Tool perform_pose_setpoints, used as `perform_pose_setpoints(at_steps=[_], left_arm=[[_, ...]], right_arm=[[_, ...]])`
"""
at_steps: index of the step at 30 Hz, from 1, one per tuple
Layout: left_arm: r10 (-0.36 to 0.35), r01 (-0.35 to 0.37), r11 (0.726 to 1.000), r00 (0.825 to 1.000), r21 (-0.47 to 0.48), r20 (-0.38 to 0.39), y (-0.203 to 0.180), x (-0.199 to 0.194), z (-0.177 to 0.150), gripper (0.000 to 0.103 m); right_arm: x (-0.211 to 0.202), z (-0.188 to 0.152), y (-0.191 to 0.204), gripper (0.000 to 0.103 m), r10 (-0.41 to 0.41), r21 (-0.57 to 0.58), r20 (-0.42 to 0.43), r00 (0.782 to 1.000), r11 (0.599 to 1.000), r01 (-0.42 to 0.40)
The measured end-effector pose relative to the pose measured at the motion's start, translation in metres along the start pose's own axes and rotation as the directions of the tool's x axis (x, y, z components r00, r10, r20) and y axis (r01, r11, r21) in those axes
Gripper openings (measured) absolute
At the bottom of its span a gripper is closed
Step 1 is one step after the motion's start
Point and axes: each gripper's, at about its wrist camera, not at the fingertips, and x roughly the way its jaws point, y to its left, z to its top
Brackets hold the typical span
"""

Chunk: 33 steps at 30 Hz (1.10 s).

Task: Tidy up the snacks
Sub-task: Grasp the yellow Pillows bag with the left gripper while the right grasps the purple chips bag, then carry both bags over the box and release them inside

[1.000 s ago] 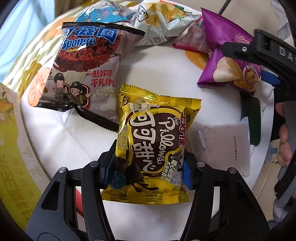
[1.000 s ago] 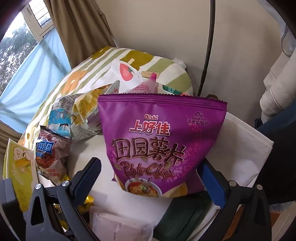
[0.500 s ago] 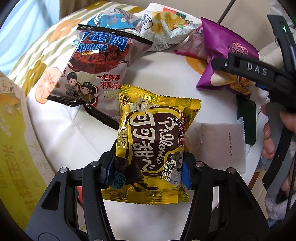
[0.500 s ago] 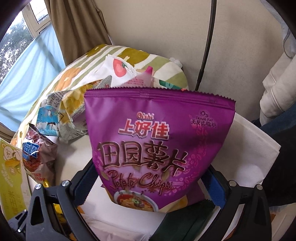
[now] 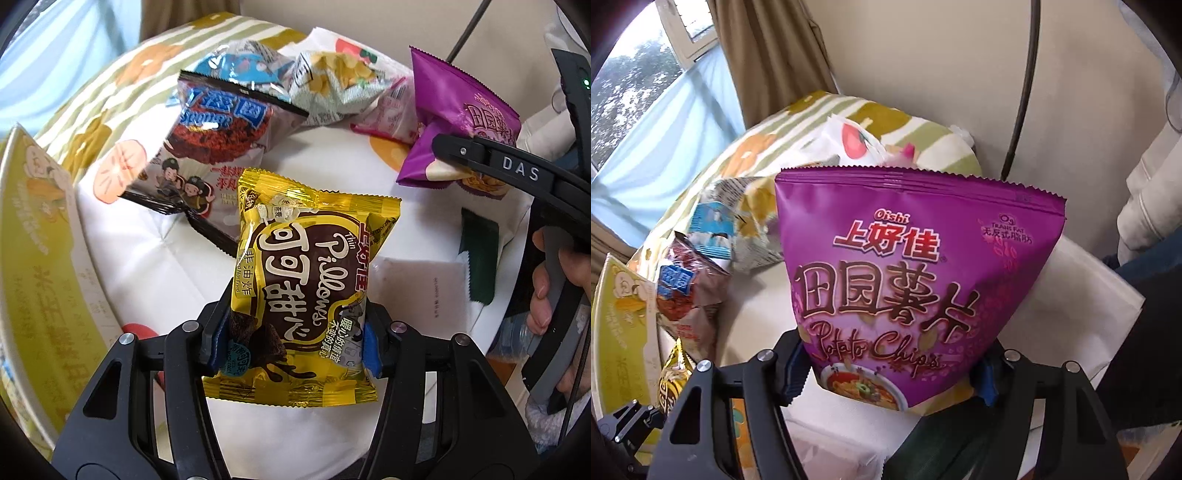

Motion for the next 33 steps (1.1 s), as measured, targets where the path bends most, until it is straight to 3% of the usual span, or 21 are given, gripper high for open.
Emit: perform_pose_setpoints(at_steps=[8, 12, 16, 25, 29, 33], left_arm=[[0.043, -0.036, 0.996, 0.995, -0.085, 0.090, -0.007, -0.045, 0.008, 0.052], [0.100, -0.074, 0.985, 0.981, -0.157, 0.165, -0.007, -0.080, 0.012, 0.052], [0.190, -0.129, 0.958, 0.955, -0.255, 0.230, 0.000, -0.115, 0.008, 0.052], [0.396, -0.241, 0.845, 0.882, -0.477, 0.257, 0.042, -0.188, -0.031, 0.052], [0.455, -0.266, 0.791, 0.858, -0.551, 0.238, 0.077, -0.209, -0.057, 0.052], [0.489, -0.287, 0.749, 0.848, -0.597, 0.206, 0.122, -0.220, -0.083, 0.052]], right_arm=[[-0.031, 0.013, 0.005, 0.066, 0.065, -0.077, 0.003, 0.998, 0.995, -0.064], [-0.058, 0.023, 0.015, 0.066, 0.119, -0.167, 0.011, 0.993, 0.979, -0.115], [-0.083, 0.032, 0.031, 0.066, 0.161, -0.283, 0.025, 0.987, 0.948, -0.147], [-0.125, 0.031, 0.099, 0.066, 0.354, -0.540, -0.023, 0.935, 0.783, -0.309], [-0.141, 0.017, 0.143, 0.066, 0.428, -0.603, -0.064, 0.901, 0.703, -0.377], [-0.148, -0.001, 0.190, 0.066, 0.477, -0.646, -0.102, 0.873, 0.636, -0.422]])
